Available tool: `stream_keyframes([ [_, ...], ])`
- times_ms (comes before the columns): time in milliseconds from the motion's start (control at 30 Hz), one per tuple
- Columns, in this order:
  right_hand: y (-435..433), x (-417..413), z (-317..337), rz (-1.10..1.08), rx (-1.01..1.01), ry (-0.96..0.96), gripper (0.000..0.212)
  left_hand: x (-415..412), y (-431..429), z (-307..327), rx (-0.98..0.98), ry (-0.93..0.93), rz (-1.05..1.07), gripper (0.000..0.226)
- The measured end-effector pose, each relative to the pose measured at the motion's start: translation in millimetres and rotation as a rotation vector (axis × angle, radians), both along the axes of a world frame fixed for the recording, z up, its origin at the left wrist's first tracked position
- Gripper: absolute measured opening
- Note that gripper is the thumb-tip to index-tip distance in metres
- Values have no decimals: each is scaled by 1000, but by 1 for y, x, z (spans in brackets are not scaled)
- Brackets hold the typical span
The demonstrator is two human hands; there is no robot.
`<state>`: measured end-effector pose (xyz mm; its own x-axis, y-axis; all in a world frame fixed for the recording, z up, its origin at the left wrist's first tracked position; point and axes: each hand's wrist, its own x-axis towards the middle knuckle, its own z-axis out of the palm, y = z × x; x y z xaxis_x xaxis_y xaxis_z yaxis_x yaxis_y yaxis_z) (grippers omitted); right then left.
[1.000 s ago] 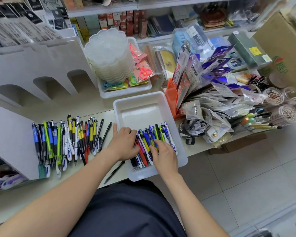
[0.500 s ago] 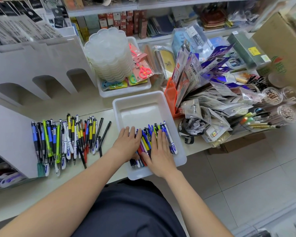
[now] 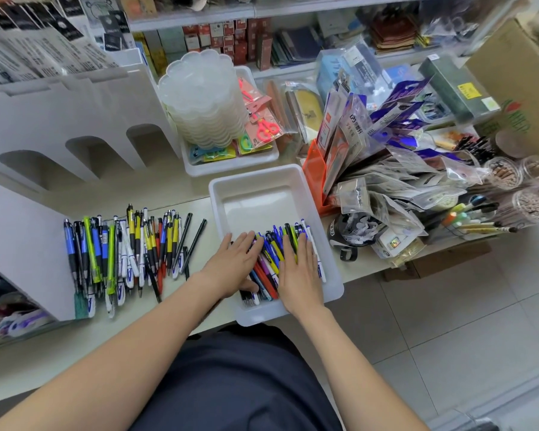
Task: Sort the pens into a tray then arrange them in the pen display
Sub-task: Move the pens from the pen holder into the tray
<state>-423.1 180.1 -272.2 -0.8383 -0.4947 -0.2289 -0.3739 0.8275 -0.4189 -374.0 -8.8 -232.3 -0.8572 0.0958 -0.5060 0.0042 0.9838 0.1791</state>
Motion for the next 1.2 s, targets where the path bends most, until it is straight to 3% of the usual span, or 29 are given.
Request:
stream_keyframes([
  [167, -1, 4, 11, -16, -129, 200, 30, 6, -9, 4, 291, 153, 108, 88],
  [300, -12, 3, 23, -57, -235, 178, 21, 19, -18, 11, 338, 491, 338, 32],
  [400, -37, 10, 41, 0, -369, -10, 21, 30, -35, 19, 278, 503, 532, 13],
  [567, -84, 38, 55, 263, -172, -281, 22, 66, -65, 11, 195, 223, 671, 25],
  [733, -125, 68, 49, 475, 243, -244, 28, 102, -84, 6, 159, 182, 730, 21],
  [867, -145, 90, 32, 456, 412, -261, 37, 125, -94, 8, 178, 174, 732, 19],
  [1033, -165, 101, 27, 276, 348, -225, 49, 140, -108, 12, 160, 215, 725, 22],
  [1200, -181, 99, 20, 40, 82, -181, 49, 151, -122, 17, 101, 313, 740, 30],
])
